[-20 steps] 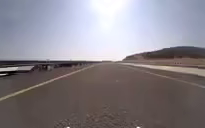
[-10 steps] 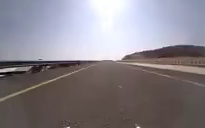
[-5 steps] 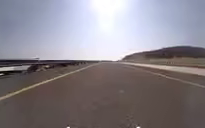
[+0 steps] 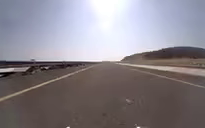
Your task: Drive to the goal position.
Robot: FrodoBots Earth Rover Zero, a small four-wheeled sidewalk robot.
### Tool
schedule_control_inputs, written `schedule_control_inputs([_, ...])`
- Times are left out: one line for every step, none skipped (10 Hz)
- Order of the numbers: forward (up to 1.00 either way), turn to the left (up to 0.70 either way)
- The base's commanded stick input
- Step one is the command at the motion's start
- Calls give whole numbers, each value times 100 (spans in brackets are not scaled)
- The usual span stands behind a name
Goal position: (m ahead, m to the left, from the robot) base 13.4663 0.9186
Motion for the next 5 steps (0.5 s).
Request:
schedule_control_inputs([70,0])
schedule_control_inputs([70,0])
schedule_control_inputs([70,0])
schedule_control_inputs([70,0])
schedule_control_inputs([70,0])
